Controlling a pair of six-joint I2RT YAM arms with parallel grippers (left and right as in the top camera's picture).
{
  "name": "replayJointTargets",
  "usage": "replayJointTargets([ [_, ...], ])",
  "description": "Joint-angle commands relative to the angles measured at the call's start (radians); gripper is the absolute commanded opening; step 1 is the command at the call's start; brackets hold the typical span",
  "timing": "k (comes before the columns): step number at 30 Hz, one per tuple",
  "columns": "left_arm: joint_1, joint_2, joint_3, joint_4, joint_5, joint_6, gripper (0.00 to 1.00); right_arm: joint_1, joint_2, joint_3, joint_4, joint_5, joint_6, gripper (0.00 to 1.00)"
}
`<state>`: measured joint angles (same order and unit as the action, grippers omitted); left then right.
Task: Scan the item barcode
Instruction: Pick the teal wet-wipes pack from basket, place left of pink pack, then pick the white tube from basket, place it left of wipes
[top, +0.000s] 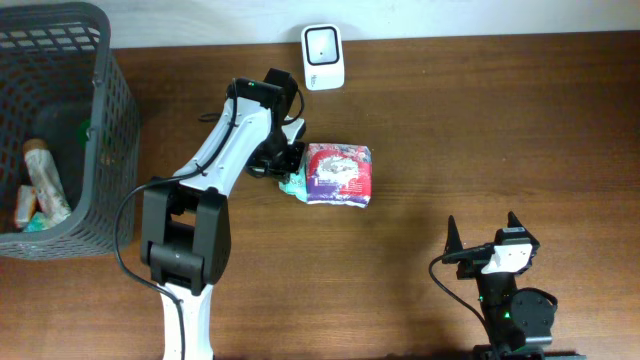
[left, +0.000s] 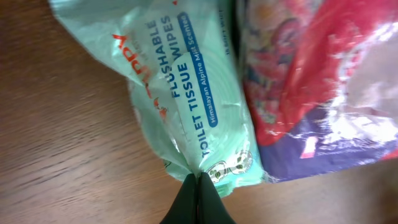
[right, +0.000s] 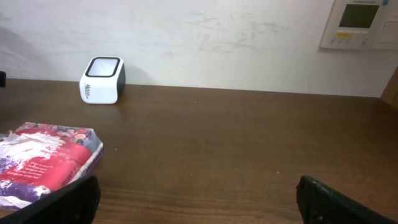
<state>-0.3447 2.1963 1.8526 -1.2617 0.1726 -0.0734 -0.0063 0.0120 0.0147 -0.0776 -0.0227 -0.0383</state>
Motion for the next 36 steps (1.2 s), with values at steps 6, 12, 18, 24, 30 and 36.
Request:
replayJointTargets([
  [6,0.018,-0.022,0.112,-0.092,0.171,0.014,0.58,0.005,-0.007,-0.009,-0.001,0.009,-0.006,0.99],
  [12,0.183,-0.022,0.737,-0.369,0.093,0.014,0.99,0.005,-0.007,-0.009,-0.001,0.009,-0.006,0.99],
  [18,0.504,-0.085,1.147,-0.426,0.071,-0.013,0.99,0.005,-0.007,-0.009,-0.001,0.009,-0.006,0.99],
  [24,0.764,-0.114,0.994,-0.426,-0.154,-0.039,0.99,0.005,-0.006,-0.009,-0.001,0.009,-0.006,0.99],
  [30,0.791,-0.114,0.524,-0.398,-0.684,-0.309,0.99,0.005,-0.007,-0.009,-0.001,0.009,-0.006,0.99],
  [36,0.906,-0.113,0.272,-0.157,-0.460,-0.132,1.00,0.005,-0.007,-0.009,-0.001,0.009,-0.006,0.99],
])
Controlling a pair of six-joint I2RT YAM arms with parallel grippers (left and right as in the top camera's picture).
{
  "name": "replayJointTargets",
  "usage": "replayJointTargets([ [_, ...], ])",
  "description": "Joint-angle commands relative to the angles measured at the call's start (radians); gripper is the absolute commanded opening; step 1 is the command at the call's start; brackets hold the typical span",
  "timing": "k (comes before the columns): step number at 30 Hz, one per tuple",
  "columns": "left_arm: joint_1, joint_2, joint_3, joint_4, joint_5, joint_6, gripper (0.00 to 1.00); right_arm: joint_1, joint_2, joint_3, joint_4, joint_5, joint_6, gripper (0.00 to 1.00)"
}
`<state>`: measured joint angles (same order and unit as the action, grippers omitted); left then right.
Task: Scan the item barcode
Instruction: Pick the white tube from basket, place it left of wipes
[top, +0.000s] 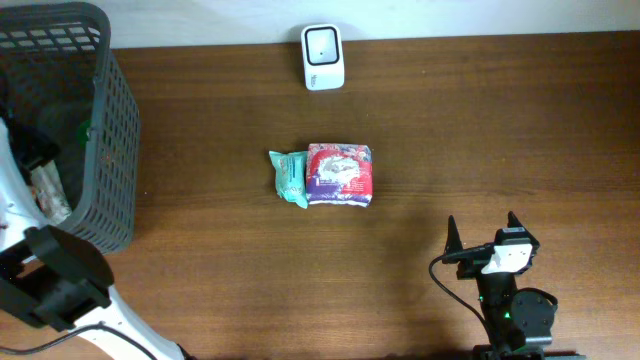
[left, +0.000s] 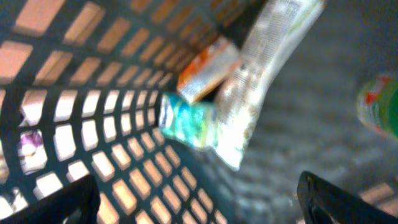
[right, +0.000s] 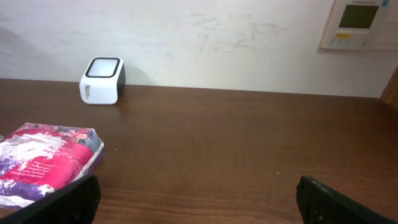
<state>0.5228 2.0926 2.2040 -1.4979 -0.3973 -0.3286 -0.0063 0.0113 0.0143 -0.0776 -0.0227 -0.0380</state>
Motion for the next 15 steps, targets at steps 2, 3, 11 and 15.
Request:
replayJointTargets([
  [2,0.039,-0.010,-0.168,0.176,0.176,0.193,1.00,0.005,-0.006,-0.009,-0.001,0.009,-0.007,0.99],
  [3,0.039,-0.009,-0.198,0.211,0.174,0.193,1.00,0.005,-0.006,-0.009,-0.001,0.009,-0.007,0.99],
  [11,0.052,0.039,-0.322,0.414,0.078,0.196,0.79,0.005,-0.006,-0.009,-0.001,0.009,-0.007,0.99],
  [15,0.051,0.108,-0.322,0.455,0.088,0.196,0.73,0.005,-0.006,-0.009,-0.001,0.009,-0.007,0.98],
])
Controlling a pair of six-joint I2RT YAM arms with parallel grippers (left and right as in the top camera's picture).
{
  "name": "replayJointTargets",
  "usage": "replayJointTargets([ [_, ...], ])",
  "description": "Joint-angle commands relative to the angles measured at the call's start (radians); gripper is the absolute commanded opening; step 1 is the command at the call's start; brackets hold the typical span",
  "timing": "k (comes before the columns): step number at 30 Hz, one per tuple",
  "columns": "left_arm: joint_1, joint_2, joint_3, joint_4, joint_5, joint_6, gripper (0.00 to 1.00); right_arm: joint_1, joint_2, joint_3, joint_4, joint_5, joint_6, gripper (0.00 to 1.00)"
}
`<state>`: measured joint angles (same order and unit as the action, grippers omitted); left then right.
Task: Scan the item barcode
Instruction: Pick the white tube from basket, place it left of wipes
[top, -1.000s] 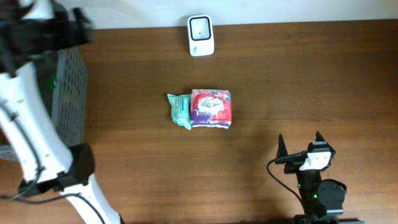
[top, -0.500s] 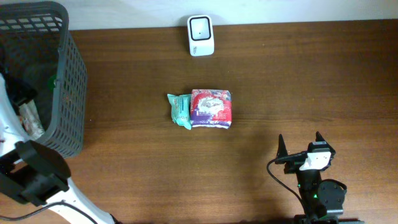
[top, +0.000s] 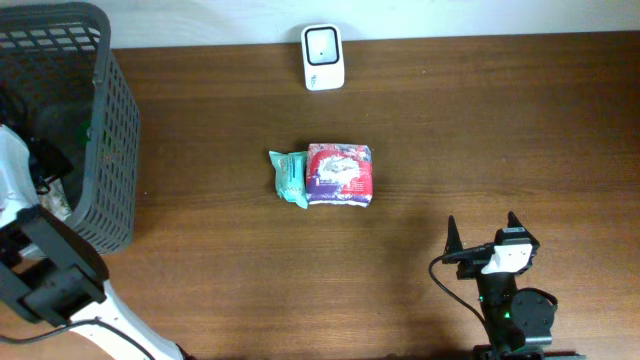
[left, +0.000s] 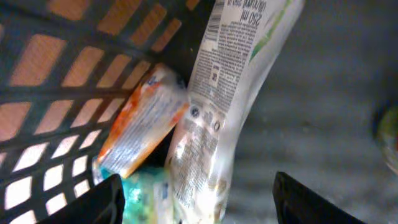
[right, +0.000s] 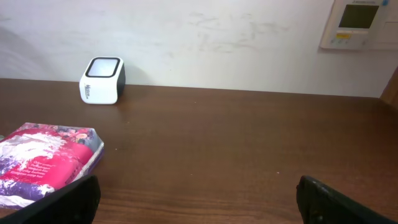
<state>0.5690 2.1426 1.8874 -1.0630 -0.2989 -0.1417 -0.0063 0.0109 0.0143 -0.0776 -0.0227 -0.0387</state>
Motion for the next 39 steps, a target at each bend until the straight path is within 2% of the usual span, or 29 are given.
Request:
replayJointTargets([
  [1,0.005,0.069,-0.006,0.028,-0.007,0.009,0.72,0.005,-0.006,-0.009,-0.001,0.009,-0.006,0.99],
  [3,0.005,0.087,-0.006,0.050,-0.003,0.009,0.66,0.005,-0.006,-0.009,-0.001,0.009,-0.006,0.99],
  [5,0.005,0.101,-0.006,0.060,0.016,0.009,0.53,0.005,-0.006,-0.009,-0.001,0.009,-0.006,0.99],
  [8,0.005,0.135,-0.006,0.059,0.023,0.009,0.53,0.005,-0.006,-0.009,-0.001,0.009,-0.006,0.99],
  [9,0.006,0.154,-0.006,0.055,0.022,0.009,0.43,0.005,-0.006,-0.009,-0.001,0.009,-0.006,0.99],
  [10,0.006,0.157,-0.006,0.054,0.022,0.009,0.16,0.005,-0.006,-0.009,-0.001,0.009,-0.006,0.99],
  [11,0.006,0.154,-0.005,0.053,0.022,0.009,0.00,0.005,-0.006,-0.009,-0.001,0.009,-0.006,0.99],
  [17,0.008,0.091,0.119,-0.040,0.093,-0.026,0.00,0.005,-0.006,-0.009,-0.001,0.009,-0.006,0.99],
  [19,0.008,0.033,0.207,-0.085,0.187,-0.068,0.00,0.005,-0.006,-0.009,-0.001,0.009,-0.006,0.99],
  [23,0.008,-0.148,0.322,-0.108,0.406,-0.070,0.00,0.005,-0.006,-0.009,-0.001,0.009,-0.006,0.99],
  [30,0.000,-0.459,0.329,-0.115,0.429,-0.070,0.00,0.005,-0.006,-0.009,-0.001,0.009,-0.006,0.99],
  [31,0.001,-0.492,0.329,-0.124,0.470,-0.070,0.00,0.005,-0.006,-0.009,-0.001,0.009,-0.006,0.99],
  [36,-0.024,-0.579,0.329,-0.172,0.896,-0.069,0.00,0.005,-0.006,-0.009,-0.001,0.009,-0.006,0.99],
  [38,-0.074,-0.582,0.328,-0.197,0.993,-0.066,0.00,0.005,-0.006,-0.009,-0.001,0.009,-0.006,0.99],
  [39,-0.113,-0.580,0.325,-0.218,0.990,-0.066,0.00,0.005,-0.006,-0.009,-0.001,0.009,-0.006,0.99],
])
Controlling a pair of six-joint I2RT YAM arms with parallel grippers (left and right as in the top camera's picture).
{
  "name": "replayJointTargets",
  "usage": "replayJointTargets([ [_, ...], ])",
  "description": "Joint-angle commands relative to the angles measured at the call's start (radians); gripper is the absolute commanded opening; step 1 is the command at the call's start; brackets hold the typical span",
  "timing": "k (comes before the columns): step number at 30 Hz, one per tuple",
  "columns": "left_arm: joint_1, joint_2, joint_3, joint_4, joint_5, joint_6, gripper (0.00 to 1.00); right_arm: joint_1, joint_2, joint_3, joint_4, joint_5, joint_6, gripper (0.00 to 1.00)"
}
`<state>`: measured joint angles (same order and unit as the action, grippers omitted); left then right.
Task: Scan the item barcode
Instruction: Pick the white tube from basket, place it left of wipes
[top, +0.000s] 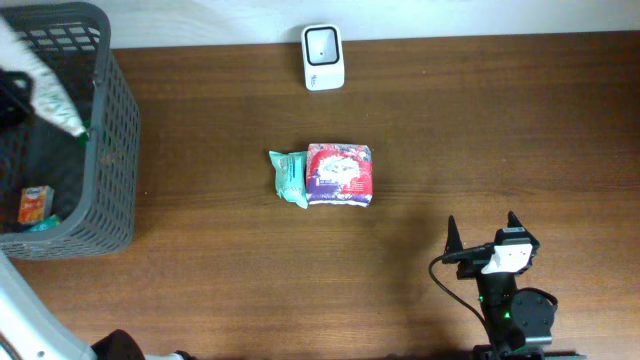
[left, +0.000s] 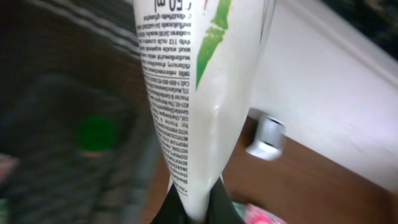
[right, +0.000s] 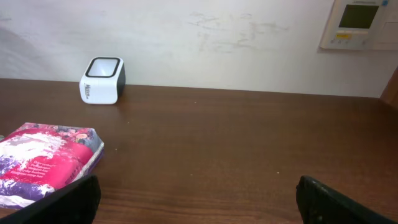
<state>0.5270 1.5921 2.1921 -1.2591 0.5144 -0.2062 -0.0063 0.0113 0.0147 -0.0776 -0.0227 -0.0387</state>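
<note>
My left gripper (left: 198, 208) is shut on the crimped end of a white tube (left: 199, 93) with small print and a green mark. In the overhead view the tube (top: 45, 80) hangs above the grey basket (top: 115, 150) at the far left. The white scanner (top: 323, 43) stands at the table's back edge, and in the left wrist view the scanner (left: 266, 135) shows blurred behind the tube. My right gripper (right: 199, 202) rests open at the front right, holding nothing.
A green wipes pack (top: 290, 177) and a pink-and-purple pack (top: 340, 173) lie side by side mid-table. An orange box (top: 33, 205) remains in the basket. A wall runs behind the scanner (right: 102, 79).
My left gripper was open deep in the basket over the tube. Now it is shut on the tube's end and stands higher, with the tube above the basket. The right arm is unchanged.
My left gripper was shut at the seam of the wipes pack mid-table. Then it was open inside the basket, the pack left on the table. Then it hung close over the tube, and now it holds the tube up above the basket.
</note>
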Motion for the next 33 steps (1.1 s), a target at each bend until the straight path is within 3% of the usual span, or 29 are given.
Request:
replayJointTargets([
  [1,-0.114,-0.027,0.015,-0.042,0.156,0.000,0.00,0.005,-0.006,-0.009,-0.001,0.009,-0.006,0.99],
  [8,-0.500,0.093,-0.048,-0.168,-0.224,-0.001,0.00,0.005,-0.006,-0.009,-0.001,0.009,-0.006,0.99],
  [14,-0.703,0.249,-0.133,-0.144,-0.550,-0.001,0.00,0.005,-0.006,-0.009,-0.001,0.009,-0.006,0.99],
  [27,-0.787,0.651,-0.137,-0.148,-0.590,-0.002,0.00,0.005,-0.006,-0.009,-0.001,0.009,-0.006,0.98],
  [31,-0.786,0.672,-0.136,-0.145,-0.582,-0.002,0.14,0.005,-0.006,-0.009,-0.001,0.009,-0.006,0.99],
  [32,-0.786,0.672,-0.136,-0.141,-0.582,-0.002,0.22,0.005,-0.006,-0.009,-0.001,0.009,-0.006,0.99],
  [33,-0.786,0.672,-0.136,-0.141,-0.583,-0.002,0.47,0.005,-0.006,-0.009,-0.001,0.009,-0.006,0.99],
])
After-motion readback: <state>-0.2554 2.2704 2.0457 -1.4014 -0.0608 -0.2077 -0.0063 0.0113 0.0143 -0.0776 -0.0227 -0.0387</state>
